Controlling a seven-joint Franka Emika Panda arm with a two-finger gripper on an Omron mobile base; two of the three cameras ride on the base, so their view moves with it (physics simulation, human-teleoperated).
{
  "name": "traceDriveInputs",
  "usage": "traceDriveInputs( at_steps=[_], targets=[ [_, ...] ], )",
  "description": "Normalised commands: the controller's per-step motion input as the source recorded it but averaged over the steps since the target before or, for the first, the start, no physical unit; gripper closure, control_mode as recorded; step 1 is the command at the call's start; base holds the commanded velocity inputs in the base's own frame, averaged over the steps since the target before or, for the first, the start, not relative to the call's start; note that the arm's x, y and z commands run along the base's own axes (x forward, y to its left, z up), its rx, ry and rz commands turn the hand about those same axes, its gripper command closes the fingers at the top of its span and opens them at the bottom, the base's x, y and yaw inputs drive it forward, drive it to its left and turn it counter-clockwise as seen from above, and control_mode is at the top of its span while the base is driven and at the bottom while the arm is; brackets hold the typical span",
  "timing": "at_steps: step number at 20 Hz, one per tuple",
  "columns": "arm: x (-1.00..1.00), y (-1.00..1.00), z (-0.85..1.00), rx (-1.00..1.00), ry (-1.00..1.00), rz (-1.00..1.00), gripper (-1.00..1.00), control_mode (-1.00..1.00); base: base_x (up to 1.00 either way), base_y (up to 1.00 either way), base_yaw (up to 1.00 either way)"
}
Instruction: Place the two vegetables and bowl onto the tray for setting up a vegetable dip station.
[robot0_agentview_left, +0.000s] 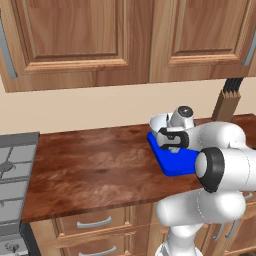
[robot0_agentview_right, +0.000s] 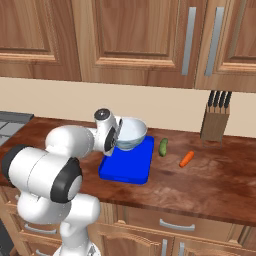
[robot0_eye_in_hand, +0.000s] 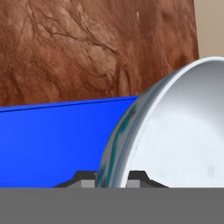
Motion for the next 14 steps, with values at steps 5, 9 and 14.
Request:
traceDriveInputs(
  at_steps=[5,9,14],
  targets=[
    [0.07,0.0,-0.09,0.03,0.0,0.0,1.0,-1.0,0.0,0.0,0.0],
    [0.05,0.0,-0.09,0.0,0.0,0.0,1.0,-1.0,0.0,0.0,0.0],
    [0.03,0.0,-0.11,0.0,0.0,0.0,1.0,-1.0,0.0,0.0,0.0]
  ],
)
